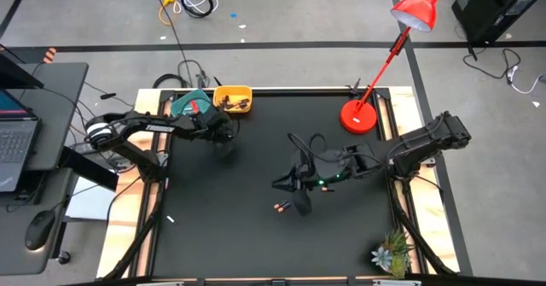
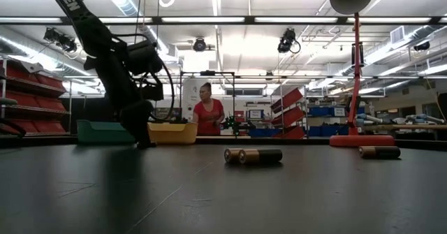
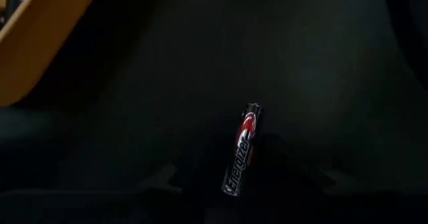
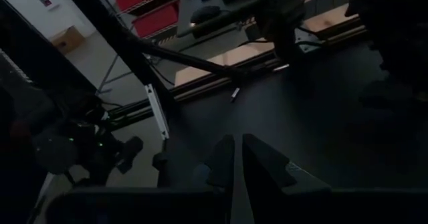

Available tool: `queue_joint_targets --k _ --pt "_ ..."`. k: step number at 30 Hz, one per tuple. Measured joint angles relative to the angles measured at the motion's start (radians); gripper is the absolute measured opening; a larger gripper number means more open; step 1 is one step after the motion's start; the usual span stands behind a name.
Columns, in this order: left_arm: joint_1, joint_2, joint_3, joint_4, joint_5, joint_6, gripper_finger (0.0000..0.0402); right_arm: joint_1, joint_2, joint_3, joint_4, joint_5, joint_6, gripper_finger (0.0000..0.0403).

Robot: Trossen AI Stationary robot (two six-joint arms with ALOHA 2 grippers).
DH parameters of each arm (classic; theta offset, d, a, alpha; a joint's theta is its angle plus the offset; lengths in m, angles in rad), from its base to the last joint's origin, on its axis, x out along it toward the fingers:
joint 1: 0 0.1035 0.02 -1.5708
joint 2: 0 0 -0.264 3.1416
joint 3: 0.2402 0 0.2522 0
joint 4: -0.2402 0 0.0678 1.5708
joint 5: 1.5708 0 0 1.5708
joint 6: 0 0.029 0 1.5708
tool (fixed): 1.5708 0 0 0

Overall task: Sort batteries
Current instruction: Put the top silver battery into the blue bin

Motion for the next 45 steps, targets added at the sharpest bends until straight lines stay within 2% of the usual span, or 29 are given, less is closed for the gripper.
queue_joint_targets --k 4,6,9,10,13,18,25,29,31,37,42,45 --pt "0.0 0.027 0.003 -0.009 0.018 -0.023 0.013 0.013 0.0 0.0 -0.003 0.025 0.014 0.0041" --pt "-0.001 0.032 0.003 -0.016 0.024 -0.025 0.0098 0.016 0.0 0.0 -0.004 0.031 0.014 0.0041" --pt "-0.015 0.037 0.006 -0.037 0.018 -0.023 0.0028 0.018 0.0 0.0 -0.008 0.046 0.014 0.0041" --pt "-0.02 0.037 0.006 -0.04 0.014 -0.023 0.0021 0.018 0.0 0.0 -0.008 0.051 0.014 0.0041" --pt "-0.039 0.038 0.006 -0.042 -0.022 -0.021 0.0021 0.018 0.0 0.0 -0.008 0.054 0.014 0.0041" --pt "-0.043 0.031 0.02 -0.07 0.009 -0.087 0.0021 0.017 0.0 0.0 -0.008 0.054 0.014 0.0041" --pt "-0.043 -0.102 0.064 -0.13 0.052 -0.185 0.002 0.016 0.0 0.0 -0.008 0.054 -0.003 0.0041" --pt "-0.021 -0.189 0.089 -0.225 0.027 -0.228 0.0019 0.013 0.0 0.0 -0.001 0.054 -0.029 0.0041" --pt "-0.007 -0.237 0.105 -0.285 -0.007 -0.246 0.0019 0.011 -0.001 0.0 0.001 0.054 -0.039 0.0041" --pt "0.13 -0.34 0.164 -0.51 -0.326 -0.429 0.0019 0.004 -0.002 0.0 0.01 0.053 -0.07 0.0041" --pt "0.297 -0.356 0.165 -0.562 -0.406 -0.547 0.0019 0.004 -0.002 0.0 0.036 0.053 -0.084 0.0041" --pt "0.338 -0.34 0.165 -0.512 -0.433 -0.605 0.0035 0.006 -0.002 0.0 0.047 0.052 -0.081 0.0041"
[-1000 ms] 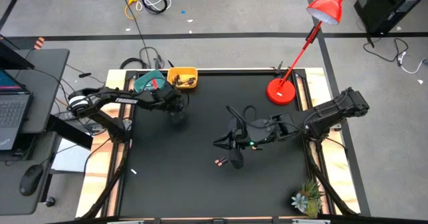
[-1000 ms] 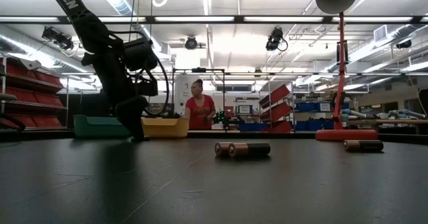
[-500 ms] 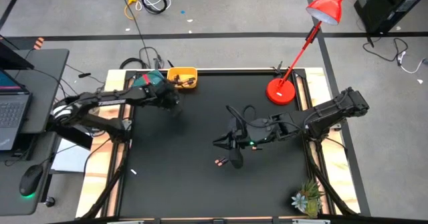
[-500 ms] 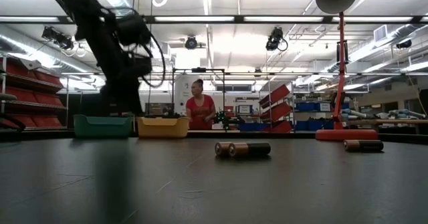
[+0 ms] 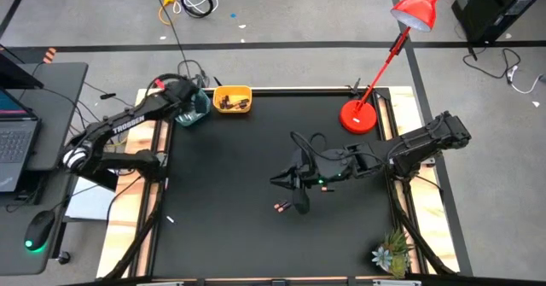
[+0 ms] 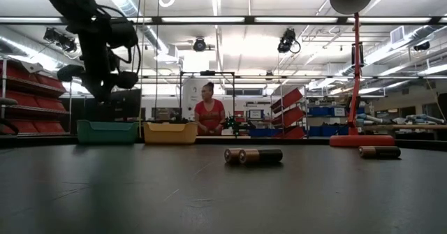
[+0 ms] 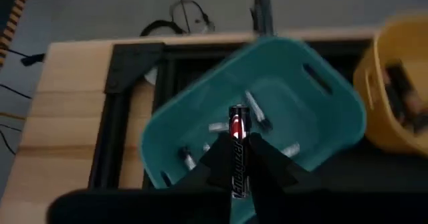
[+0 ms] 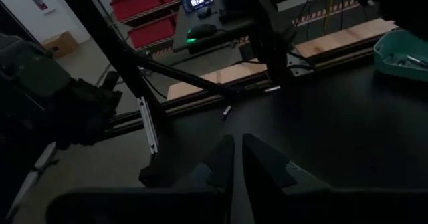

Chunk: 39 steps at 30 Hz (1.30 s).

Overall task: Sort batteries
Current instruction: Put the top silver battery into the blue bin, then put the bottom silver battery into the blue bin

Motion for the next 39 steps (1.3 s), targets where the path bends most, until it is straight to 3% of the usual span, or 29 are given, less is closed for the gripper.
queue_joint_targets --k 10,14,17,23,27,34,36,39 --pt "-0.011 0.066 0.016 -0.016 -0.009 -0.046 0.016 0.025 -0.001 0.0 0.001 0.003 0.024 0.0041" --pt "-0.023 0.027 0.016 -0.031 0.091 -0.011 0.0174 0.03 -0.001 0.0 -0.004 0.021 0.023 0.0041" --pt "-0.094 -0.024 0.023 -0.06 0.216 0.07 0.0171 0.03 -0.001 0.0 -0.015 0.021 0.013 0.0041" --pt "-0.42 -0.087 0.104 -0.377 0.251 0.102 0.0144 0.026 -0.002 0.0 -0.02 0.021 -0.061 0.0041" --pt "-0.702 -0.077 0.134 -0.512 0.374 0.03 0.0129 0.004 -0.002 0.0 -0.019 -0.019 -0.139 0.0041" --pt "-1.079 0.042 0.135 -0.608 0.661 -0.157 0.0126 -0.052 -0.002 0.0 -0.01 -0.14 -0.194 0.0041" --pt "-1.152 0.077 0.147 -0.595 0.689 -0.2 0.0126 -0.055 -0.002 0.0 -0.015 -0.141 -0.19 0.0041" --pt "-1.256 0.118 0.196 -0.553 0.647 -0.204 0.0126 -0.052 0.005 0.0 -0.014 -0.123 -0.163 0.0041"
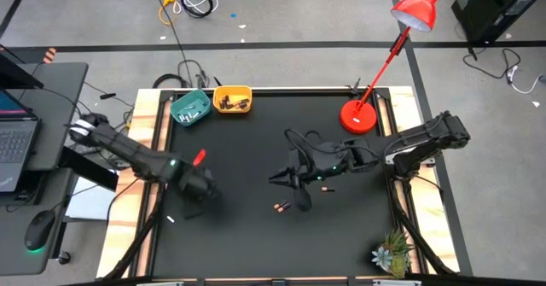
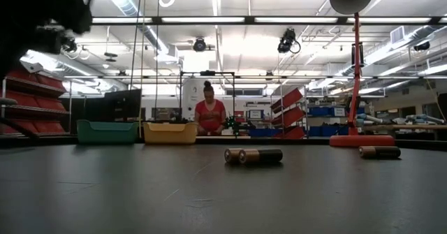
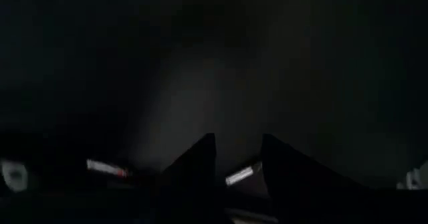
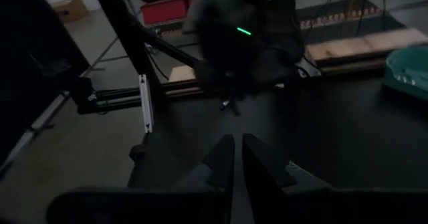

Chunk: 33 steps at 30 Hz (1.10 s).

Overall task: Sort batteries
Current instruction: Put the bottom silver battery into the blue bin

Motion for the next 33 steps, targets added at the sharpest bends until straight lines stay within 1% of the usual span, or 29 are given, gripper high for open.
queue_joint_targets --k 3,5,8,10,14,18,20,22,24,26,28,30,33 --pt "-0.092 0.02 0.047 0.056 -0.088 0.024 0.0126 0.006 0.009 0.0 -0.007 0.025 0.057 0.0041" --pt "-0.152 0.009 0.059 0.085 -0.153 0.021 0.0126 0.013 0.019 0.0 0.001 0.068 0.105 0.0041" --pt "-0.241 -0.021 0.058 0.098 -0.236 -0.03 0.0126 0.027 0.036 -0.001 0.014 0.095 0.178 0.0041" --pt "-0.298 -0.052 0.045 0.08 -0.264 -0.091 0.0126 0.041 0.038 -0.001 0.002 0.096 0.211 0.0041" --pt "-0.411 -0.094 0.022 0.067 -0.252 -0.222 0.0126 0.065 0.053 -0.001 0.004 0.132 0.265 0.0041" --pt "-0.484 -0.071 0.022 0.042 -0.158 -0.239 0.0126 0.093 0.069 0.0 0.019 0.209 0.318 0.0041" --pt "-0.493 -0.043 0.021 0.045 -0.096 -0.228 0.0126 0.109 0.082 0.0 0.02 0.258 0.331 0.0041" --pt "-0.496 -0.015 0.021 0.051 -0.041 -0.186 0.0126 0.124 0.091 0.0 0.025 0.293 0.34 0.0041" --pt "-0.494 0.012 0.021 0.067 0.012 -0.13 0.0126 0.133 0.107 -0.001 0.043 0.303 0.347 0.0041" --pt "-0.489 0.036 0.021 0.082 0.035 -0.074 0.0126 0.134 0.117 -0.001 0.046 0.302 0.361 0.0041" --pt "-0.49 0.043 0.021 0.114 0.025 -0.046 0.0126 0.133 0.129 0.0 0.06 0.301 0.374 0.0041" --pt "-0.511 0.042 0.021 0.132 -0.021 -0.044 0.0126 0.135 0.138 0.0 0.057 0.301 0.39 0.0041" --pt "-0.601 0.017 0.02 0.168 -0.112 -0.036 0.0127 0.146 0.137 -0.001 0.06 0.304 0.4 0.0041"
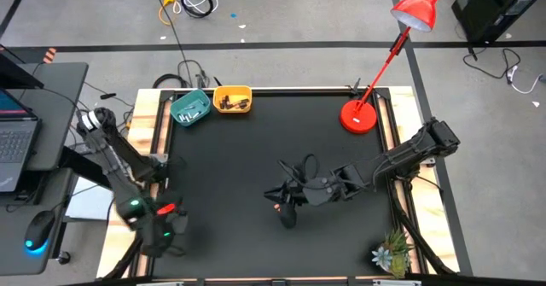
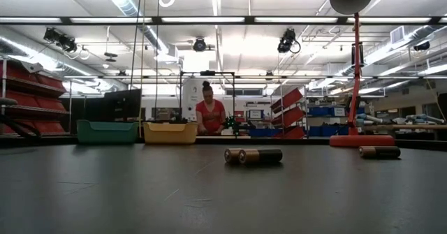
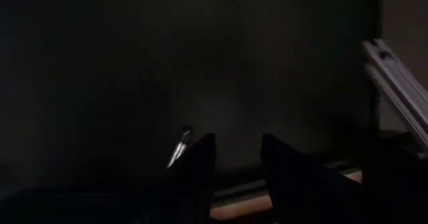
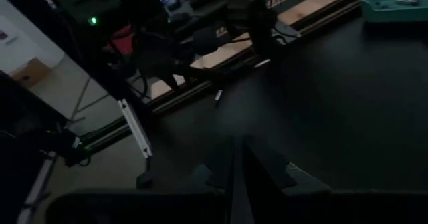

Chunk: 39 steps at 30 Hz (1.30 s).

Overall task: Sort batteries
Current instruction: Put the bottom silver battery into the blue bin

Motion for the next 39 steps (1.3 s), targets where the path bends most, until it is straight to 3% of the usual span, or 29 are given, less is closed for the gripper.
queue_joint_targets --k 4,9,17,31,39 --pt "-0.11 -0.019 0.0 0.027 -0.119 -0.018 0.0127 0.025 -0.001 0.0 0.007 0.062 0.001 0.0041" --pt "-0.146 -0.014 -0.031 0.009 -0.2 -0.021 0.0127 0.039 -0.002 0.0 0.018 0.139 0.007 0.0041" --pt "-0.144 -0.013 -0.218 0.037 -0.095 -0.124 0.0128 0.038 -0.002 0.0 0.068 0.151 0.002 0.0041" --pt "-0.135 -0.011 -0.319 0.17 -0.085 -0.099 0.0171 0.018 -0.002 0.0 0.087 0.162 0.0 0.0041" --pt "-0.133 -0.011 -0.403 0.286 -0.032 -0.114 0.0173 0.016 -0.002 0.0 0.102 0.162 0.0 0.0041"
